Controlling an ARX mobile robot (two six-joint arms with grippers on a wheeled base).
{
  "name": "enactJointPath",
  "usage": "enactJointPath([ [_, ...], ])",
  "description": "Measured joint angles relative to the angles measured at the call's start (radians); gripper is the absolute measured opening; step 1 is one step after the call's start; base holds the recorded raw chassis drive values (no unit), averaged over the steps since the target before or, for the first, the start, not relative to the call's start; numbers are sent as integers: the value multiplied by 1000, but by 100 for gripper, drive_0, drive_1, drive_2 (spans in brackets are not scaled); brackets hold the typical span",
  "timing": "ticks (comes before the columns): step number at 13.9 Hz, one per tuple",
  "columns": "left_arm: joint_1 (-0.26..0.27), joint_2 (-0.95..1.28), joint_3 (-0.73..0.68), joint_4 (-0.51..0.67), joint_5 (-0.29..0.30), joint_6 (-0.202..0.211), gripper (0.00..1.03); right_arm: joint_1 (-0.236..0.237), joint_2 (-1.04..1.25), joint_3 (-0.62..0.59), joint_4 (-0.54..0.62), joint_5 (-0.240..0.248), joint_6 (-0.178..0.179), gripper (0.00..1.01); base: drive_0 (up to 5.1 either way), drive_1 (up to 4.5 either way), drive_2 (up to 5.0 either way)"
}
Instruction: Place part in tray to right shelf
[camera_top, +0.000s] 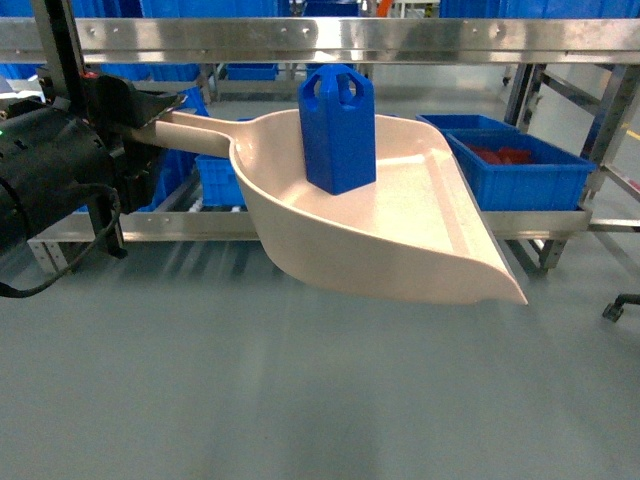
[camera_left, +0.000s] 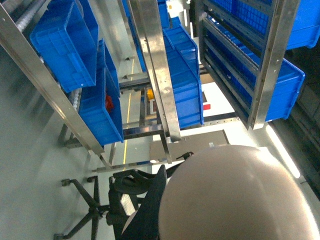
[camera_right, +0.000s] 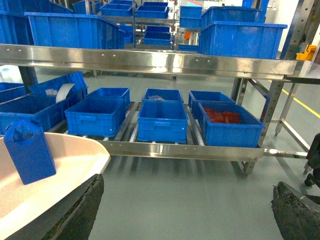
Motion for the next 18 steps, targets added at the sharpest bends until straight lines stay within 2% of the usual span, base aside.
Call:
enactJointPath([
  [18, 1, 0, -1, 2, 1, 0, 14, 0, -1, 0, -2, 0, 0, 98, 0, 0, 0],
])
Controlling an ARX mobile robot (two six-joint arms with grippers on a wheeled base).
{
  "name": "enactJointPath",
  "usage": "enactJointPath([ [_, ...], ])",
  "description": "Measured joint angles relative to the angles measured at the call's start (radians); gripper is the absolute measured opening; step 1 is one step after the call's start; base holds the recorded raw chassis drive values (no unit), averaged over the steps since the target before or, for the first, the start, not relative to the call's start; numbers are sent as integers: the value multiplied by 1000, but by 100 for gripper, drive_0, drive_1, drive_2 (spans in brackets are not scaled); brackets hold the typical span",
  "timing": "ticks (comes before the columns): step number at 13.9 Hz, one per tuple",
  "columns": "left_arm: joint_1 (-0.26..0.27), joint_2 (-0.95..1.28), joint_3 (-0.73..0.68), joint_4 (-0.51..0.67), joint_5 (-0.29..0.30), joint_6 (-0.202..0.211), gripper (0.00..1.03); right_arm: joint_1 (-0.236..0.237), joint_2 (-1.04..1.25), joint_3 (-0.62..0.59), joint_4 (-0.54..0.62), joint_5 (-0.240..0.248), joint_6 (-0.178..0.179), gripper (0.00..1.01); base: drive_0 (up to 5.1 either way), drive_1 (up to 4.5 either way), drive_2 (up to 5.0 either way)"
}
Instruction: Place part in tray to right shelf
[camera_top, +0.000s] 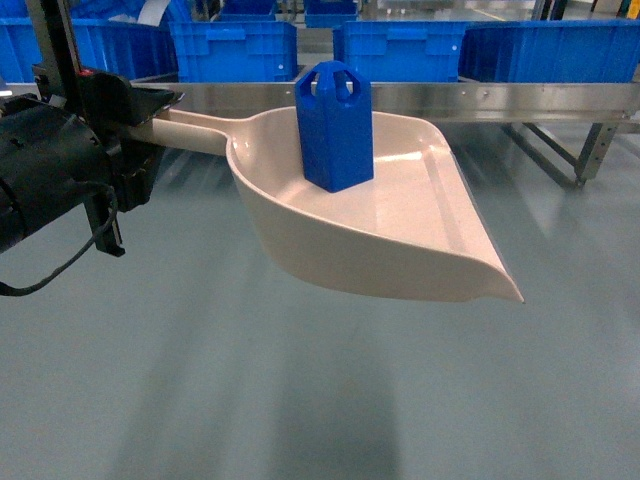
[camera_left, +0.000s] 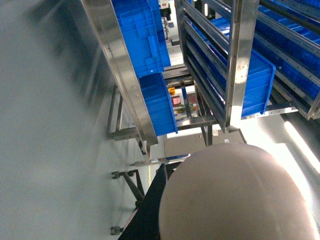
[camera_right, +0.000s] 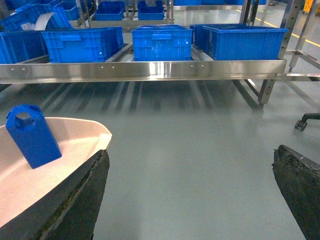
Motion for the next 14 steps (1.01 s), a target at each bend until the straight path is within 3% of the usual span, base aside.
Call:
enactJointPath([
  [14, 0, 0, 0, -2, 0, 0, 14, 0, 5, 0, 2, 0, 0, 98, 0, 0, 0],
])
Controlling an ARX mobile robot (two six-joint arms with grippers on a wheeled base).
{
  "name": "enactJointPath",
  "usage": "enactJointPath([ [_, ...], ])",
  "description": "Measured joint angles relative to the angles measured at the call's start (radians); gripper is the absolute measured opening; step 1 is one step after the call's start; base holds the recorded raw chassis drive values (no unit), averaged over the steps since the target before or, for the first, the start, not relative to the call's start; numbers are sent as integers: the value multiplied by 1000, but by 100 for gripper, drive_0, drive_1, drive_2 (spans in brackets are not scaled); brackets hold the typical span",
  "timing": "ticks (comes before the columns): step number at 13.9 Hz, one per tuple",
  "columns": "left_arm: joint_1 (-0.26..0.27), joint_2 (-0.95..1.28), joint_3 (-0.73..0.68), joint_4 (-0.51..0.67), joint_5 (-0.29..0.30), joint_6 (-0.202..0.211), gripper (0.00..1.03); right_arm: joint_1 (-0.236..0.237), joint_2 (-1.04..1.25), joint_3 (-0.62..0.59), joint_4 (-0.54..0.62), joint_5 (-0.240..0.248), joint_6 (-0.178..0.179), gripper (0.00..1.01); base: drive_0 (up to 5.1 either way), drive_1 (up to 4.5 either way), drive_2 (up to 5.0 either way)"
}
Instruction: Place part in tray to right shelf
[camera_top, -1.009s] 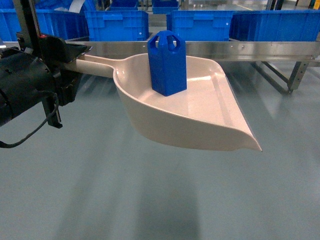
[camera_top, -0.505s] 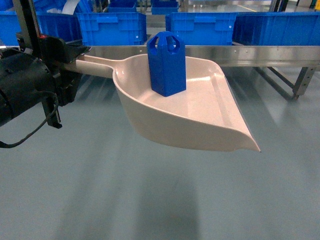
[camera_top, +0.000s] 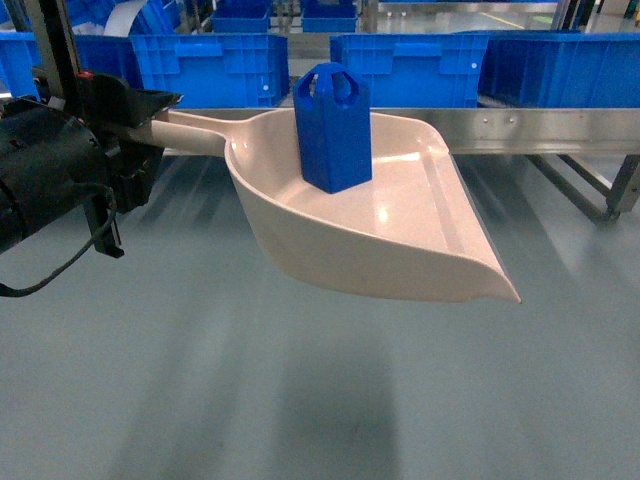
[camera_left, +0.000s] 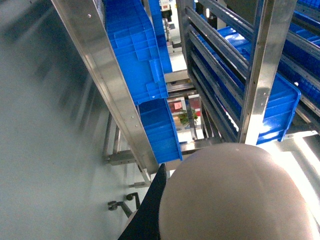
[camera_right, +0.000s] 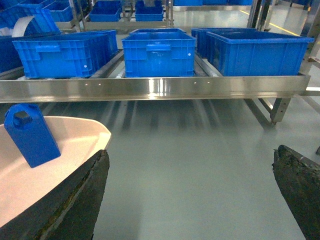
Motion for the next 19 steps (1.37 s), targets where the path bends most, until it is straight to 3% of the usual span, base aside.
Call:
enactJointPath([
  [19, -1, 0, 0, -1, -1, 0, 14, 0, 2, 0, 0, 0, 0, 98, 0, 0, 0],
])
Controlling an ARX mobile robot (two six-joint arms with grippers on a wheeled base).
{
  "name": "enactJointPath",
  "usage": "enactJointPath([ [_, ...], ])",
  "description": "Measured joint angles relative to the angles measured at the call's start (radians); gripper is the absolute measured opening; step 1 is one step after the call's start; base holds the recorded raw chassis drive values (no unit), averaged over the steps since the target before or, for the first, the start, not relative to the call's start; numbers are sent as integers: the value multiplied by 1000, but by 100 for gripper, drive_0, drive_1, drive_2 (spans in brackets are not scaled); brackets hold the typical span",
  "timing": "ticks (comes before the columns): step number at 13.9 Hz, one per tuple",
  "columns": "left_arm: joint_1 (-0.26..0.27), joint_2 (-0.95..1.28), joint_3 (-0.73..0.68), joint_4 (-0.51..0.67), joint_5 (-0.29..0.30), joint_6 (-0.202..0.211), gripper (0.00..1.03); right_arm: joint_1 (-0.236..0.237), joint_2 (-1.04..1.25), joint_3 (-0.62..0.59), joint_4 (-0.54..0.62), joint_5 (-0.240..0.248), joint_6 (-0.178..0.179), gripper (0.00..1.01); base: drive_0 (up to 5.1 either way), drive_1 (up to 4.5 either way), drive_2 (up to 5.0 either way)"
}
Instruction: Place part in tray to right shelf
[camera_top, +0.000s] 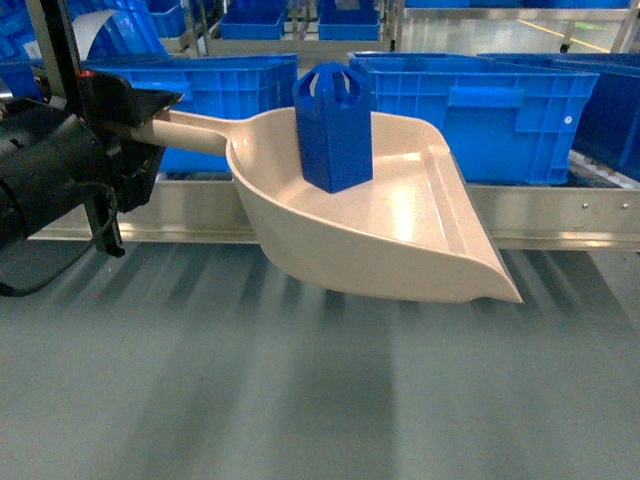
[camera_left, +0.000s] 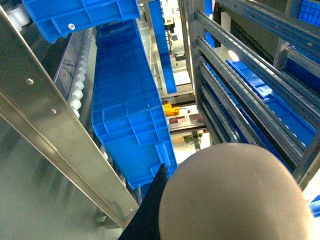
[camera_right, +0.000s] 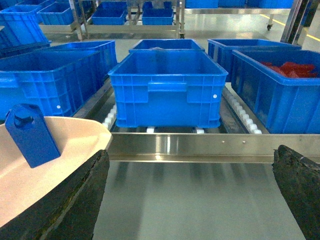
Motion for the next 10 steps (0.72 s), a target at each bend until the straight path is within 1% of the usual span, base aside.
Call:
enactJointPath([
  [6, 0, 0, 0, 0, 1, 0, 14, 0, 0, 0, -2, 0, 0, 98, 0, 0, 0],
  [10, 0, 0, 0, 0, 1, 0, 14, 0, -1, 0, -1, 2, 0, 98, 15, 446, -416],
])
